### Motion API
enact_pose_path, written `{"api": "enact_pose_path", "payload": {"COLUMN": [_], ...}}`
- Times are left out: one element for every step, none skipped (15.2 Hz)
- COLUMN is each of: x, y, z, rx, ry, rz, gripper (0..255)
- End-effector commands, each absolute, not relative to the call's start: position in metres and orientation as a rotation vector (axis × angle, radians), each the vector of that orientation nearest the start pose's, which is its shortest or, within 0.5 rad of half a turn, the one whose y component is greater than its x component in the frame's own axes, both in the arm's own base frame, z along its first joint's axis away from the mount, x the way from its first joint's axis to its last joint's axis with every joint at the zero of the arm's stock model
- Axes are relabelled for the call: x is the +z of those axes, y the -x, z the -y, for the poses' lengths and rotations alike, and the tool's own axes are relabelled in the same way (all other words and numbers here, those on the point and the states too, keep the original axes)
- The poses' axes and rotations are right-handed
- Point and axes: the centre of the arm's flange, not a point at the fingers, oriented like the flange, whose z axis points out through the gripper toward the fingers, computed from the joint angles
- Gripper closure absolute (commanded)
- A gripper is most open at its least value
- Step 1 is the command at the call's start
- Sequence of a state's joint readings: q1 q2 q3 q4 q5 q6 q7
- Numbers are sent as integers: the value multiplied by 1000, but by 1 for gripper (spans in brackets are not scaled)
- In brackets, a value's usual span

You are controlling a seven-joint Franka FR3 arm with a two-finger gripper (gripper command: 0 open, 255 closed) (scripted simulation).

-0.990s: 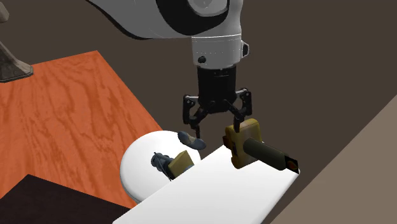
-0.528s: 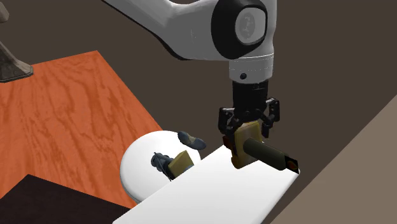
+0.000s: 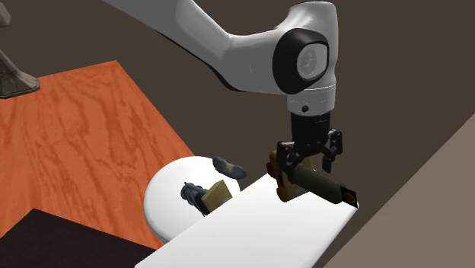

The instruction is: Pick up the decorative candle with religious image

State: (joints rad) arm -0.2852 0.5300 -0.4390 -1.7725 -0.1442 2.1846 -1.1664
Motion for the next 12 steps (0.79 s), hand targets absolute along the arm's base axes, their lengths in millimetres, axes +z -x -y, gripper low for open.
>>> {"api": "enact_pose_path", "payload": {"x": [272,267,264,264,264,264,264,264,264,264,264,264], "y": [-498,-498,-498,-498,-499,-499,-499,-499,-499,-499,-499,-499], "z": [417,417,417,417,417,416,416,416,416,417,417,416], "rx": [513,513,513,513,513,513,513,513,513,513,513,513], "ry": [3101,3101,3101,3101,3101,3101,3101,3101,3101,3101,3101,3101], "rz": [920,920,920,920,920,920,920,920,920,920,920,919], "gripper": [0,0,0,0,255,255,255,255,255,255,255,255]}}
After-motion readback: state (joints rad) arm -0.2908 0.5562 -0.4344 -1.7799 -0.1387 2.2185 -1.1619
